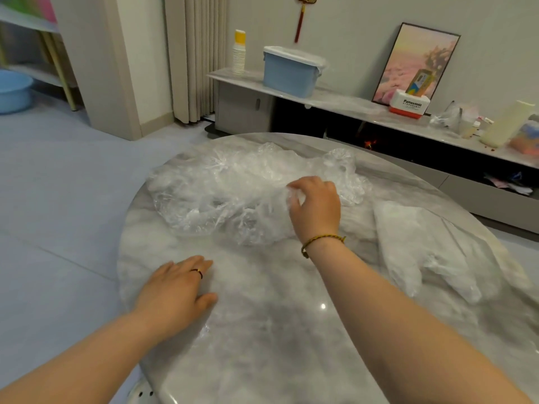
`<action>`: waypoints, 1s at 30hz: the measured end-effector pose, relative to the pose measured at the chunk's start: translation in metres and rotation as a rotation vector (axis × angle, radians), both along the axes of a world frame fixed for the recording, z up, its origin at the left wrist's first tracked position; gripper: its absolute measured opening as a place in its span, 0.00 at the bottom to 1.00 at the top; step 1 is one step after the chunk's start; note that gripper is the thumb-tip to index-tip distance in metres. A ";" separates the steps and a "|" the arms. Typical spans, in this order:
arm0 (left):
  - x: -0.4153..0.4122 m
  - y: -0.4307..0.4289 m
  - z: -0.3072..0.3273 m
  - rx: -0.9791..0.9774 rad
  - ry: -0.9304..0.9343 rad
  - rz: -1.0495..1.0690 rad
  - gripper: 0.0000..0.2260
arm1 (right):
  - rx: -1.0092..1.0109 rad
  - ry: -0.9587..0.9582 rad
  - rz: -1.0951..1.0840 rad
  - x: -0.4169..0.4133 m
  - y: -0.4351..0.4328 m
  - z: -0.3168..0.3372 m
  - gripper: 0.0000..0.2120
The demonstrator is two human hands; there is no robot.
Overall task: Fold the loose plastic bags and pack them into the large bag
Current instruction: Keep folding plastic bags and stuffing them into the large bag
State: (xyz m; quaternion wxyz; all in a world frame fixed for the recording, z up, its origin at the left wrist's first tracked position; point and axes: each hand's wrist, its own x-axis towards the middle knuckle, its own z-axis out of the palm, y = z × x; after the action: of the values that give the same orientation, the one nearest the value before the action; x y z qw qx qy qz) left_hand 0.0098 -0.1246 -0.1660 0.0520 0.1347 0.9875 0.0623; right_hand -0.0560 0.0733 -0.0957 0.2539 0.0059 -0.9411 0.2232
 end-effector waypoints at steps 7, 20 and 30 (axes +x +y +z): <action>0.017 0.023 0.016 0.313 0.248 -0.006 0.45 | -0.050 0.408 0.029 0.059 0.012 -0.009 0.10; 0.044 0.043 -0.006 0.365 0.414 -0.506 0.27 | 0.410 0.008 0.565 0.164 0.064 -0.064 0.06; 0.053 0.045 -0.008 0.338 0.000 -0.509 0.24 | 0.163 -0.488 0.311 0.188 0.071 -0.063 0.18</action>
State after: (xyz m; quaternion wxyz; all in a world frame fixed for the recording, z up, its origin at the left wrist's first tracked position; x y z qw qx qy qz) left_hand 0.0628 -0.0792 -0.1739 0.0427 0.3845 0.8978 0.2106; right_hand 0.1318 0.1448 -0.1591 -0.0184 0.1166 -0.9769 0.1780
